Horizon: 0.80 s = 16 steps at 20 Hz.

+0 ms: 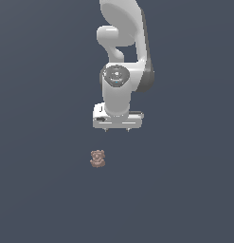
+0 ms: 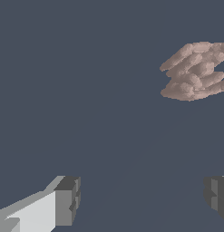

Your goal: Pick up the object and move it to a goal position.

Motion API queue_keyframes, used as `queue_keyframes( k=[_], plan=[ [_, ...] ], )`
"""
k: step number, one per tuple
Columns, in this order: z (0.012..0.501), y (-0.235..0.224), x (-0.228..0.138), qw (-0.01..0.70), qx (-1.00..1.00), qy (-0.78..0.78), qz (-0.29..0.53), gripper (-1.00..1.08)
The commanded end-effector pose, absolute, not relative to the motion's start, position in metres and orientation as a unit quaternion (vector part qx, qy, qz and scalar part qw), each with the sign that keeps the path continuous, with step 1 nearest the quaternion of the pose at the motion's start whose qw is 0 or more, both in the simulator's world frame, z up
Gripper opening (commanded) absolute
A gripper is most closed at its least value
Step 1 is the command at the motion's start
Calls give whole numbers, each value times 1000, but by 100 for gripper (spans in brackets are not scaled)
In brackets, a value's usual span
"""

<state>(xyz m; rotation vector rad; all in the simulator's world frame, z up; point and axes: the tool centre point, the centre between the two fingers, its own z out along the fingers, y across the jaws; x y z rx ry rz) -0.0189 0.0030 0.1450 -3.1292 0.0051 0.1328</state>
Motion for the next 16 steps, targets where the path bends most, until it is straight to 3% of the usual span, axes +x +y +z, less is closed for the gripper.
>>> queue_keyframes(
  k=[1, 16],
  plan=[
    [145, 3, -19, 5, -999, 2, 42, 100],
    [154, 25, -15, -3, -999, -39, 33, 100]
  ],
)
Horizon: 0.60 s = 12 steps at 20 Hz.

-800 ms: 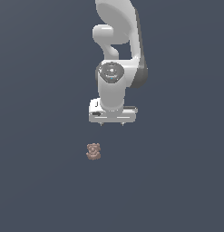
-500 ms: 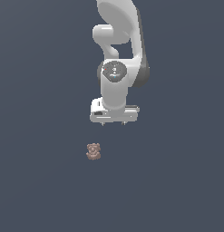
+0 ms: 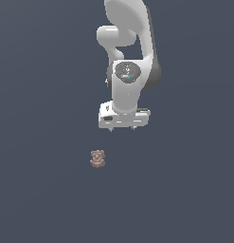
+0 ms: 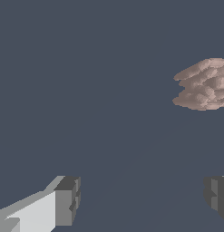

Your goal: Pick up the object and move it to a goal position.

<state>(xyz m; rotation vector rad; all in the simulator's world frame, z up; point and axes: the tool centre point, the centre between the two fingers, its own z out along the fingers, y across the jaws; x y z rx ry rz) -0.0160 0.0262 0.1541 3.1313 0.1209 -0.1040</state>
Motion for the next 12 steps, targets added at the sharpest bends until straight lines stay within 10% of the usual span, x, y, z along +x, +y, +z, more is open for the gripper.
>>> queue_keyframes(
  k=[1, 12],
  plan=[
    [153, 24, -14, 3, 999, 39, -33, 100],
    [138, -10, 22, 0, 999, 36, -22, 100]
  ],
)
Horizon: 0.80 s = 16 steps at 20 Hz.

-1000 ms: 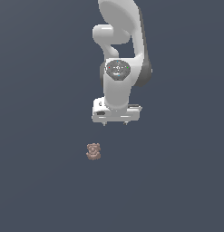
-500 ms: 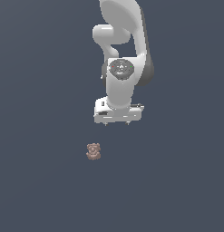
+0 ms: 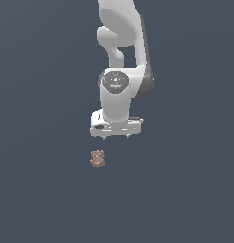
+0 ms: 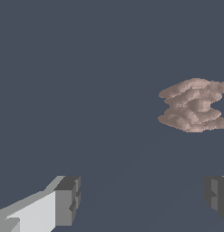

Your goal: Pick up the object and move it to a goal position.

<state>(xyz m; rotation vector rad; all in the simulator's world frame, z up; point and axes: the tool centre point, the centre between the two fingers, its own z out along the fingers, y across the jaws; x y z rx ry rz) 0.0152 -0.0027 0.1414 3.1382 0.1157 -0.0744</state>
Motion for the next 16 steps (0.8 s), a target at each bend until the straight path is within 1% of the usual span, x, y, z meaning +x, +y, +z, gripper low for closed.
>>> queue_keyframes(
  k=[1, 8, 16],
  plan=[
    [135, -16, 27, -1, 999, 36, -20, 100],
    [116, -58, 59, -1, 999, 34, -8, 100],
    [102, -85, 75, 0, 999, 33, -1, 100]
  ],
)
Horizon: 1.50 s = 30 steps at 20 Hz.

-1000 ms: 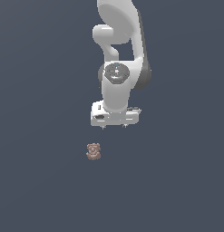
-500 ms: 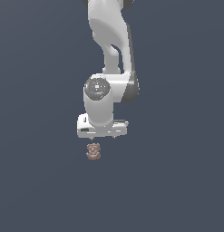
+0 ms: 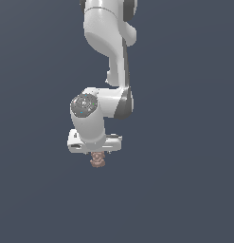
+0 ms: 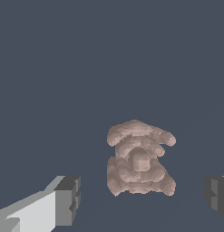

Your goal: Pick up the object and move it to a goal position.

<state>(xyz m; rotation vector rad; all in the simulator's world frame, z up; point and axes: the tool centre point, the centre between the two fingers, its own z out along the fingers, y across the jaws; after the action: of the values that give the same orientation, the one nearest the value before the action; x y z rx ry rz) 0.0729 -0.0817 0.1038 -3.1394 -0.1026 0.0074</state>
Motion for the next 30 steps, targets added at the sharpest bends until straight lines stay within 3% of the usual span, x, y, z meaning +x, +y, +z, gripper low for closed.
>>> queue_keyframes(
  k=[1, 23, 24, 30],
  plan=[
    [102, -87, 76, 0, -999, -33, 0, 100],
    [50, -89, 77, 0, -999, -33, 0, 100],
    [50, -89, 77, 0, -999, -33, 0, -100],
    [50, -89, 77, 0, -999, -33, 0, -100]
  ],
)
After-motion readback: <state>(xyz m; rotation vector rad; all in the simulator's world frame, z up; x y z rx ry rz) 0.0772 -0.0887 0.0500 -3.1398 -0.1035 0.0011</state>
